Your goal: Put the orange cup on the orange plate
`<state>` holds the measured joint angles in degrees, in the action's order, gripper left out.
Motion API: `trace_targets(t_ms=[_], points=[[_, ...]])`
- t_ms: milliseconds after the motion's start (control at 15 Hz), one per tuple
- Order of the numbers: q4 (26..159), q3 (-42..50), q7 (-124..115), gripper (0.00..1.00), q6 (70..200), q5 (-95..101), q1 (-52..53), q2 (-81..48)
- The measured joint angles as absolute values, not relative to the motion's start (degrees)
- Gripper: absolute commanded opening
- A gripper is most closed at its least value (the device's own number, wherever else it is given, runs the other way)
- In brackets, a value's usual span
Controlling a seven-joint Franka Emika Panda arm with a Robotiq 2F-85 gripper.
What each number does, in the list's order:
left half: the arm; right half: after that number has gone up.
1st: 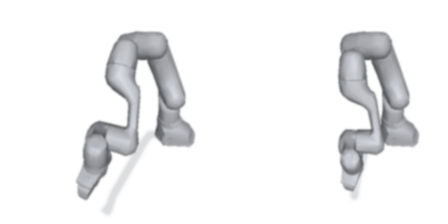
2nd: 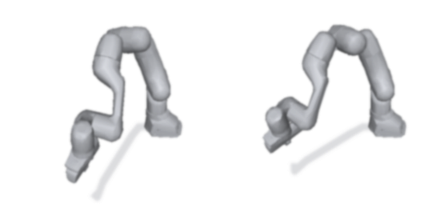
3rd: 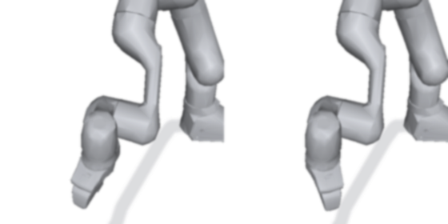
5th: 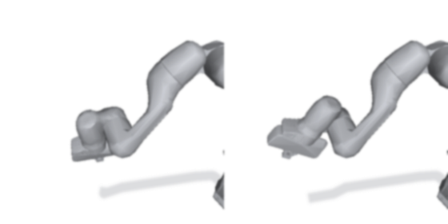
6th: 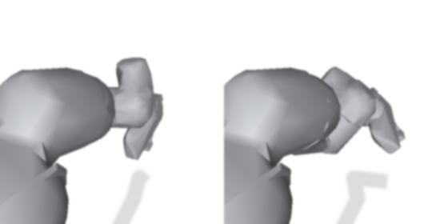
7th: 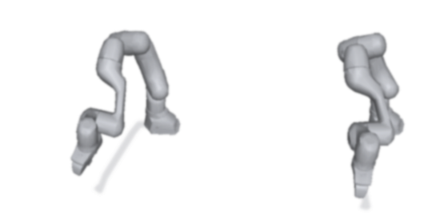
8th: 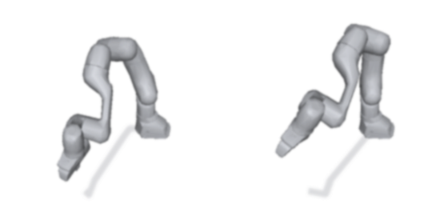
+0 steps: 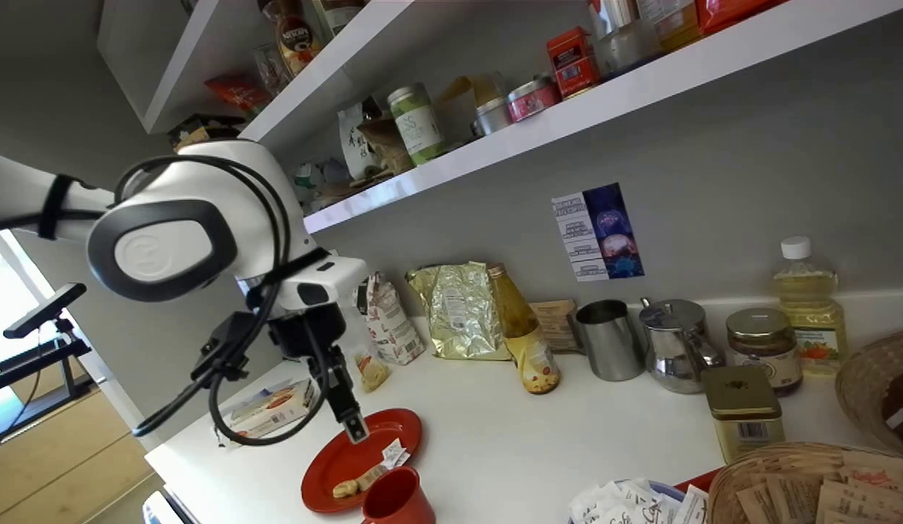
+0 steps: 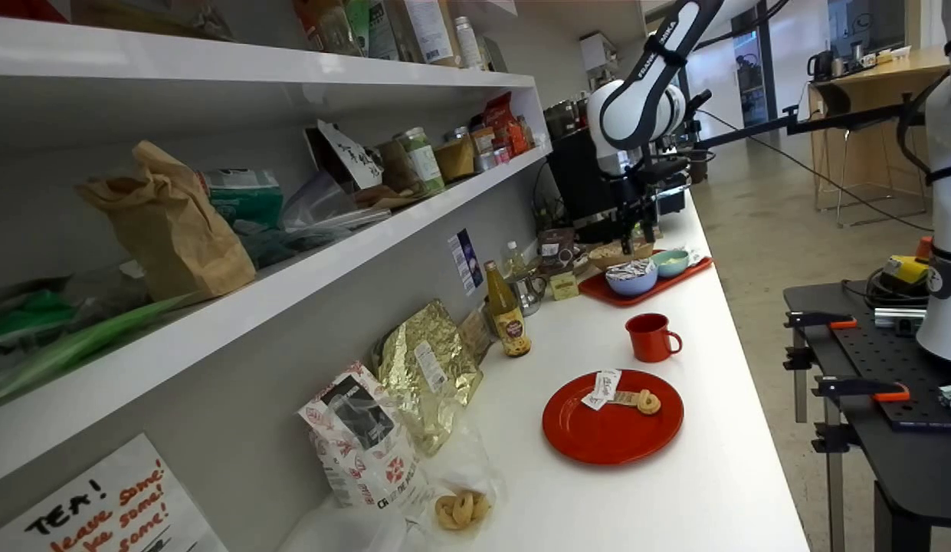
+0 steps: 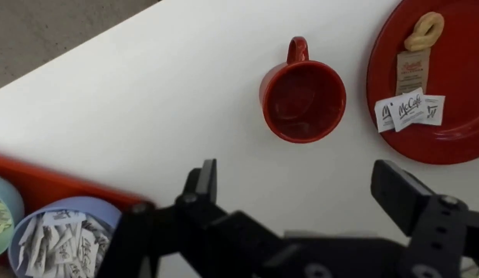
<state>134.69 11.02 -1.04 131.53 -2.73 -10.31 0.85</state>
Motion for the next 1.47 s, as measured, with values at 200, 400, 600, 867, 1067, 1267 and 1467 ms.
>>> trace_targets(t_ms=[200, 400, 600, 867, 1067, 1267, 1467], points=[[132.84, 10.97, -1.04, 1.00, 131.54, -3.72, -10.31, -3.80], [131.29, 10.76, -1.04, 1.00, 131.47, -4.54, -10.31, -6.82], [130.74, 9.87, -1.10, 1.00, 131.45, -4.61, -10.17, -9.19], [130.24, 8.69, -1.20, 1.00, 131.43, -4.61, -9.56, -12.87], [129.78, 8.36, -1.28, 1.00, 131.43, -4.55, -9.35, -15.41], [129.09, 8.42, -1.42, 1.00, 131.43, -4.55, -9.50, -17.66], [128.10, 8.54, -1.51, 1.00, 131.41, -4.55, -9.73, -19.87]])
